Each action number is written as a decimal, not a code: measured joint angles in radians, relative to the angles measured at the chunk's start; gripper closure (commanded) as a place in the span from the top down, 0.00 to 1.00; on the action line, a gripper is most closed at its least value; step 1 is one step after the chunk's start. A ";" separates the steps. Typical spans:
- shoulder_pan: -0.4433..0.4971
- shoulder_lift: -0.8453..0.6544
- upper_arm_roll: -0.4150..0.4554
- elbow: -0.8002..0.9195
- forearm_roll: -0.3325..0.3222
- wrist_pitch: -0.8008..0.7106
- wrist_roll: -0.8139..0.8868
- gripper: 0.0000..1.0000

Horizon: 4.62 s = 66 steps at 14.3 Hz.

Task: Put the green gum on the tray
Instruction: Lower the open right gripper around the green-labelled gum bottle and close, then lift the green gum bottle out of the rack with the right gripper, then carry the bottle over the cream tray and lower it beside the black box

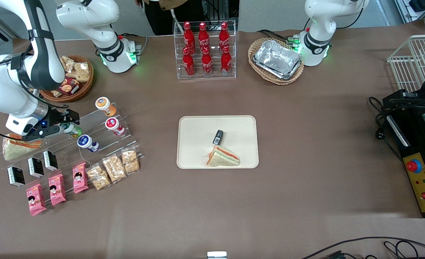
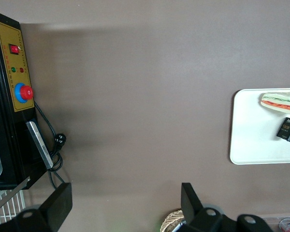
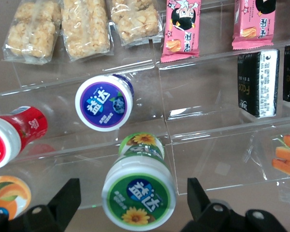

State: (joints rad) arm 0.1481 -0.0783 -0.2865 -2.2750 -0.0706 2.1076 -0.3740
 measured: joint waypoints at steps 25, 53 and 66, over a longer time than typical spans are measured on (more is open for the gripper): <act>0.138 0.069 0.018 0.690 0.101 -0.779 0.174 0.16; 0.645 0.349 0.230 0.196 0.265 0.192 0.990 0.17; 0.646 0.470 0.228 0.195 0.265 0.339 1.013 0.99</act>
State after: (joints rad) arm 0.7943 0.3913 -0.0590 -2.0802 0.1944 2.4462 0.6391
